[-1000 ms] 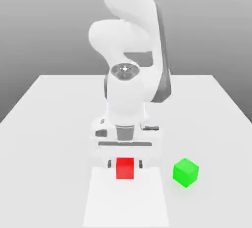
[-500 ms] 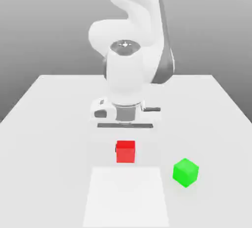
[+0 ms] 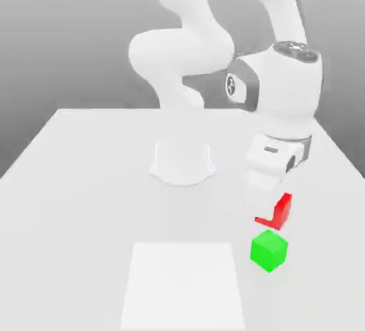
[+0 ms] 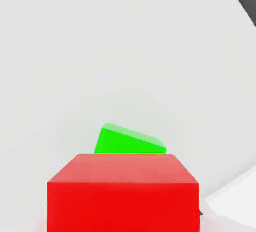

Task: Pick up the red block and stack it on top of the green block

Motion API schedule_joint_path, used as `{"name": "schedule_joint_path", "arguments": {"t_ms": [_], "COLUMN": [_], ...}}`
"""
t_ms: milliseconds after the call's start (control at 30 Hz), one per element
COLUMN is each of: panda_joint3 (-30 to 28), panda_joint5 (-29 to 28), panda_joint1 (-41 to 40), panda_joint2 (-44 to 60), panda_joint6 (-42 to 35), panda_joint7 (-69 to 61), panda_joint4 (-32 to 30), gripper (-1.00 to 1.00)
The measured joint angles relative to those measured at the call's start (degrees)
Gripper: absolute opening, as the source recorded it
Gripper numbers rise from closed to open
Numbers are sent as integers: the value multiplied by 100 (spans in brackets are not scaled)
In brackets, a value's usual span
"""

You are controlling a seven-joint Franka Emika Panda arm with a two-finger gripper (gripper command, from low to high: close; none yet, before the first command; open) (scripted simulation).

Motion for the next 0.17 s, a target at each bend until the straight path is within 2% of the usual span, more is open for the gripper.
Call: {"name": "schedule_joint_path", "arguments": {"t_ms": [33, 67, 167], "panda_joint3": [-54, -96, -96], "panda_joint5": [-107, -213, -213], "panda_joint1": [27, 47, 47], "panda_joint2": [207, 382, 382], "panda_joint6": [193, 359, 359], "panda_joint7": [71, 146, 146], "panda_joint4": [10, 19, 19], "gripper": [-100, 100, 100]}}
